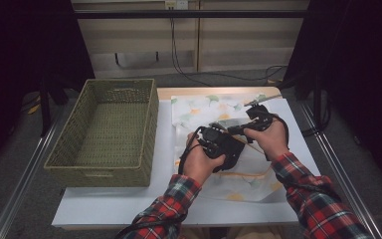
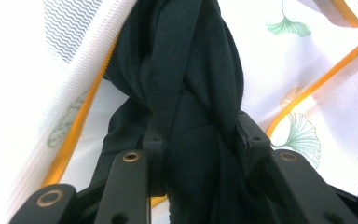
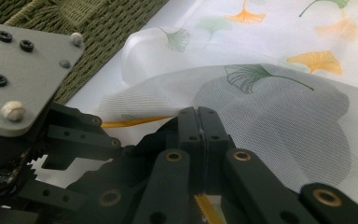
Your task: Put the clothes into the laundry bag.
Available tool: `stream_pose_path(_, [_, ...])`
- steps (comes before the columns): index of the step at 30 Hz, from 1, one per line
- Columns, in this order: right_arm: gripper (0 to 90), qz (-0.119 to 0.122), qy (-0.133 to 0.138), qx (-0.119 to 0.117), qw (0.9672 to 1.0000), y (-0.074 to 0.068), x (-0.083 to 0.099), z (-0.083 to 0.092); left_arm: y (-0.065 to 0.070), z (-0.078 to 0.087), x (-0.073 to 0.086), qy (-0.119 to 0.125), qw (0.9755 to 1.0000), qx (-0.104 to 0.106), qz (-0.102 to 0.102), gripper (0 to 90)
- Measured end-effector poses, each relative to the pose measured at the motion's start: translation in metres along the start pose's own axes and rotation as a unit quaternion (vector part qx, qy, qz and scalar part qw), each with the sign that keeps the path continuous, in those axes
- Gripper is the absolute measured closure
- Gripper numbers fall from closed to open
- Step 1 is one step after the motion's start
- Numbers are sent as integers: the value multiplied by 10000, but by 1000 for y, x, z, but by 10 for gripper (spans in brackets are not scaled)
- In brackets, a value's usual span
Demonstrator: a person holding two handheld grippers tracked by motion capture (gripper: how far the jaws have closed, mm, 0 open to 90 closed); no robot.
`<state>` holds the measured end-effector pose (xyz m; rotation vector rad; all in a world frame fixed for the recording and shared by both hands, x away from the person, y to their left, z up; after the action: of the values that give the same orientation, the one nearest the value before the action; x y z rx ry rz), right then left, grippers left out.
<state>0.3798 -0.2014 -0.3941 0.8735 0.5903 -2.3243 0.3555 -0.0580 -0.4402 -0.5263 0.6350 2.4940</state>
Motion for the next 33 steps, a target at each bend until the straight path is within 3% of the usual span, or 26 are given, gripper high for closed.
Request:
stream_pose_path(3, [900,13,8,10,10000,-1,-1,0,-2,-5,0,123,9999,-72,90,630])
stream_pose_path(4, [900,-6,-9,-6,10000,-1,-1,0,-4,-6,0,122,9999,-91,12,627])
stream_pose_path(7, [900,19,-16,-34,10000,-2,-1,0,-5,-11,3,139,9999,-72,62,616])
stream_pose_path(9, [900,53,-48,-9,10000,-2,0,0,-7,-13,5,139,9998,-86,-64,598])
stream_pose_path(16, [900,18,-93,-11,10000,-1,5,-3,-12,-14,13,67,9998,-16,-166,467])
stream_pose_path(26, [900,1,-151,-3,9999,-1,8,-5,-12,-1,14,78,9996,-33,-256,300])
stream_pose_path(33, [900,29,-149,5,9999,-3,7,-6,-14,-4,24,-213,9991,-75,-369,247])
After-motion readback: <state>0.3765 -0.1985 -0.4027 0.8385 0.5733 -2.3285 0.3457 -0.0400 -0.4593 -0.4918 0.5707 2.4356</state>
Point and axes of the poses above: each handheld gripper's, and its own axes: z roughly backward along the jaws, x roughly out of its underside, y roughly to its right, the point moved 3 cm from there along -z, roughly forward along the jaws, and after that the axes turned 8 degrees about z, right-handed, at the moved point
